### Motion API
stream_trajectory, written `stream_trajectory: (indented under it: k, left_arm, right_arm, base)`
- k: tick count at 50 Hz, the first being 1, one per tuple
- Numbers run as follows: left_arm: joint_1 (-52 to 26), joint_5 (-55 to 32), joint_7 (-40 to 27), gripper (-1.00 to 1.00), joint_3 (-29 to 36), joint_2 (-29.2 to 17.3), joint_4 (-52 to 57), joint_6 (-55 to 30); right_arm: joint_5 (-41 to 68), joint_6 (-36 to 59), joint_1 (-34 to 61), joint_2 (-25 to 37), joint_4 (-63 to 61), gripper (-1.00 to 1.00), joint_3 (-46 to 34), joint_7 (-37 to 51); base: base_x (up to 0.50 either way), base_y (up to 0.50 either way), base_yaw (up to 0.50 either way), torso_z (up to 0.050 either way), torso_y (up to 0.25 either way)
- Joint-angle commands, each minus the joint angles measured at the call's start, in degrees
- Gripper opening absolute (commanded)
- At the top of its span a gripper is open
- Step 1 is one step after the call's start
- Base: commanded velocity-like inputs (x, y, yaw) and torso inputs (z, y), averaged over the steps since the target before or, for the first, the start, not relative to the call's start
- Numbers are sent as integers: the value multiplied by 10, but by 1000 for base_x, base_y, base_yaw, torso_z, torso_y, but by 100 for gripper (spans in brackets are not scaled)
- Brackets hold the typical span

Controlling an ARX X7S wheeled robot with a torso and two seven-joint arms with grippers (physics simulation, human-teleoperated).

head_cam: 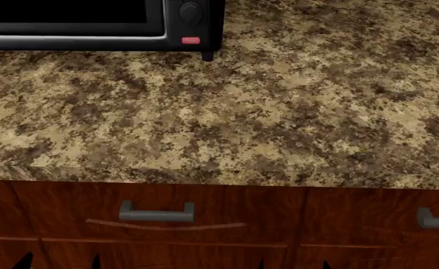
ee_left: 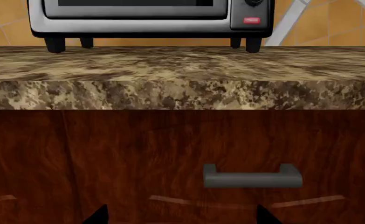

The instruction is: Decrease the toaster oven temperature.

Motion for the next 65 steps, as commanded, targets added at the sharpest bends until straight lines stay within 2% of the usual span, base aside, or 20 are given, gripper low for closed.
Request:
stream_trajectory:
  k: [1,23,27,28,29,34,50,60,65]
  left_arm:
    - [1,-19,-22,100,22,-19,5,-2]
    - [-2,-43,-55,100,42,-40,-5,11]
    - [4,-11,-74,100,52,-47,41,10]
    - [-3,-2,-72,100,57,-55,127,-36]
    - [-3,-2,-72,100,57,-56,183,-39]
    - [-7,14,-81,100,66,-64,183,-22]
    - [-32,12,-86,100,76,-79,229,-42]
    - [-56,29,-77,100,92,-98,260,-118]
    - [-76,-3,-68,100,80,-93,291,-187]
  right_arm:
    - [24,1,-1,25,-3,100,-30,30]
    - [23,5,9,45,8,100,-58,58]
    - [18,19,4,51,-39,100,-56,70]
    - [-9,80,16,60,-125,100,-59,78]
    - [-8,82,17,61,-193,100,-58,78]
    - [-11,84,22,65,-203,100,-62,85]
    - [-14,119,43,81,-262,100,-72,91]
    - [-11,191,58,84,-305,100,-70,98]
    - [-10,238,75,85,-330,100,-71,99]
  base:
    - [0,0,0,0,0]
    - [0,0,0,0,0]
    - [0,0,0,0,0]
    - [0,0,0,0,0]
    - [0,0,0,0,0]
    - [0,0,0,0,0]
    - [0,0,0,0,0]
    - [0,0,0,0,0]
    - [0,0,0,0,0]
